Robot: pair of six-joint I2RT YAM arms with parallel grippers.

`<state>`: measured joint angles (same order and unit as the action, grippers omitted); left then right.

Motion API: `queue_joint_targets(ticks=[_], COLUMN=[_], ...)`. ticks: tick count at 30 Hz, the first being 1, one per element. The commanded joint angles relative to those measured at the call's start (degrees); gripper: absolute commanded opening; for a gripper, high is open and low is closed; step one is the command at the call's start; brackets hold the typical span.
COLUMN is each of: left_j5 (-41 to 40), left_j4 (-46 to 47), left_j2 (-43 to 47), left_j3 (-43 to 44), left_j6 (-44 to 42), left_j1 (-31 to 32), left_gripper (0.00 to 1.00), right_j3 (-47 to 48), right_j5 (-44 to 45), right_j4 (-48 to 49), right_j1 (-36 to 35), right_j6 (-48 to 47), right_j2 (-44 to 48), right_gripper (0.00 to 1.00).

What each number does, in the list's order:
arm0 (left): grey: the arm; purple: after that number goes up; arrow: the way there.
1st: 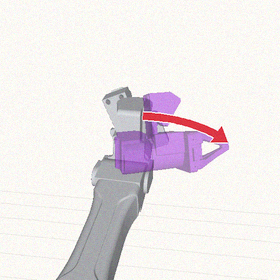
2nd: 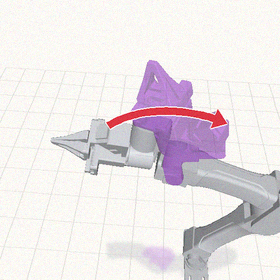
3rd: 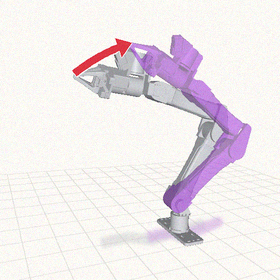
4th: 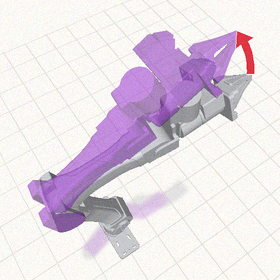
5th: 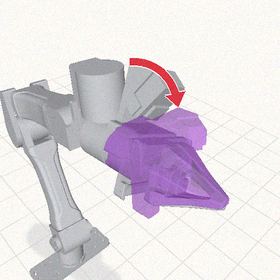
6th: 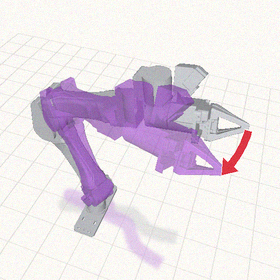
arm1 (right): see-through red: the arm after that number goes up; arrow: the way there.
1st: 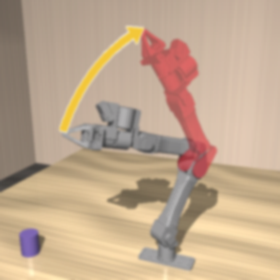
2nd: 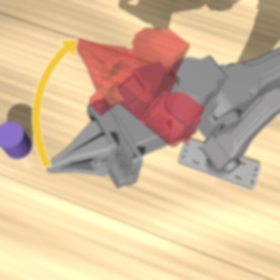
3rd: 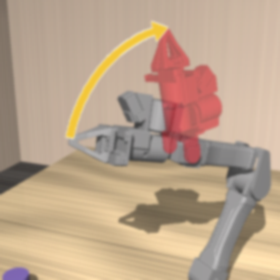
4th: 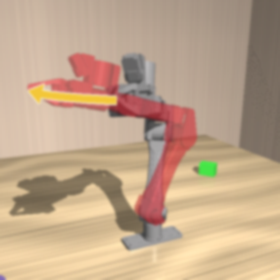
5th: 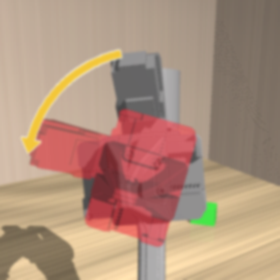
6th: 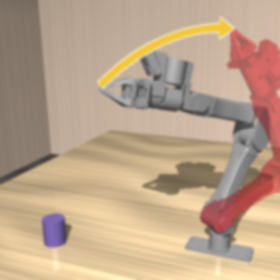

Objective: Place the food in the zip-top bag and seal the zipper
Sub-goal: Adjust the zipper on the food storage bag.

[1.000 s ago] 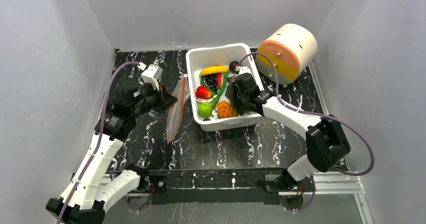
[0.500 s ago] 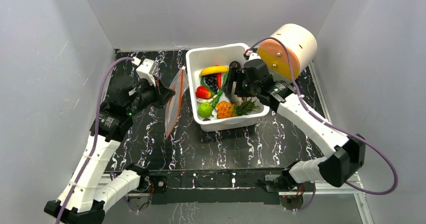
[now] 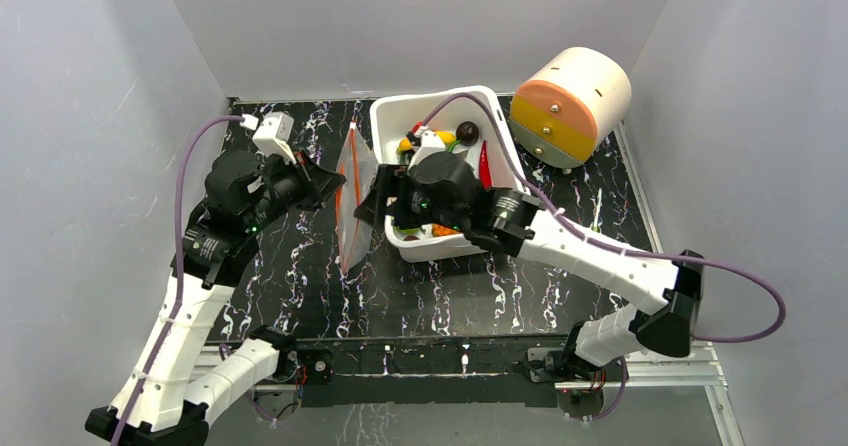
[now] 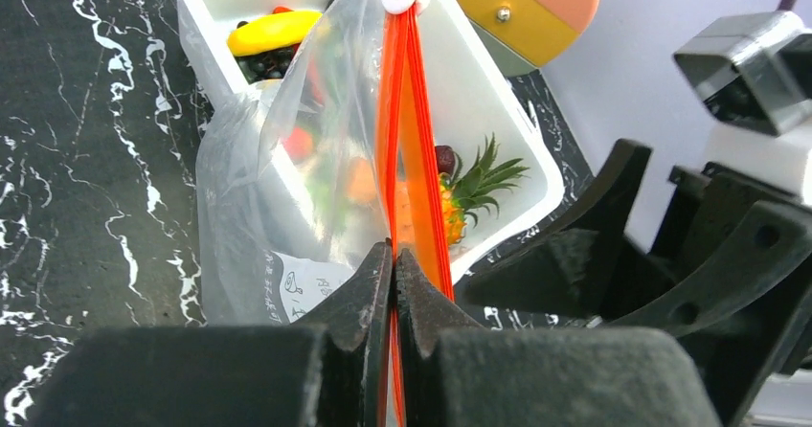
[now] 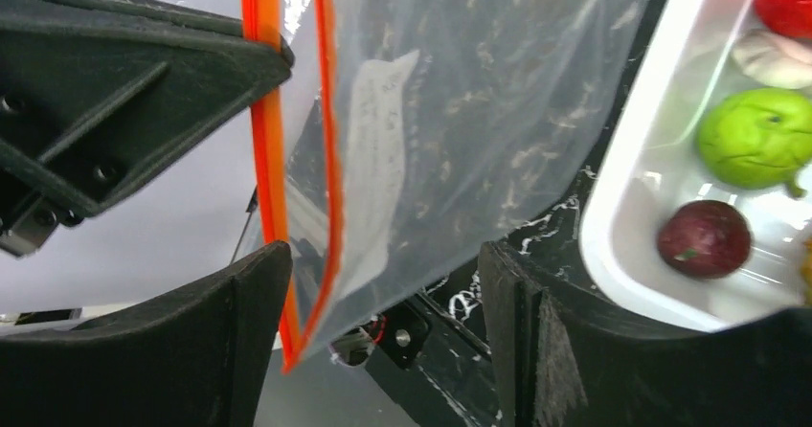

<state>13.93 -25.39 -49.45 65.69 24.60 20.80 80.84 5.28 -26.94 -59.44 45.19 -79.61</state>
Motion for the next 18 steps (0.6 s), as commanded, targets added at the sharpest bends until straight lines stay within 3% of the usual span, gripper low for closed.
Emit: queue_joint_targets(ticks=[1,4,9,13,18], left_j5=[-0.39,-1.33,0.98,3.29,0.66], left_j4=[0.32,-0.17,1.78,3.07,0.03], left_j2=[1.95,2.51,3.22,3.55,4.68], left_j3=[-0.1,-0.81,-1.43,-2.25,-1.49], left_j6=[4.48,5.13,8.19,12.38,11.71], left_j1=[0.13,0.14,0.12,0.12,0.12], left_gripper=[0.0,0.0,0.0,0.0,0.0], right_j3=[6.87,10.25,14.14,15.06,16.92], right_j5=[5.99,9.01,12.8,15.82,22.11], right_j4=[4.54,1.88,-3.5,-3.66,-7.68], right_j1=[-2.37,-3.5,-3.58,-3.58,-3.58], right_j6=[2.14,1.52,-0.46,-2.73,-4.92], right_j2=[-3.04,-5.96,-11.35,-13.52,-16.49], right_gripper=[0.73,0.76,0.7,0.59,0.4])
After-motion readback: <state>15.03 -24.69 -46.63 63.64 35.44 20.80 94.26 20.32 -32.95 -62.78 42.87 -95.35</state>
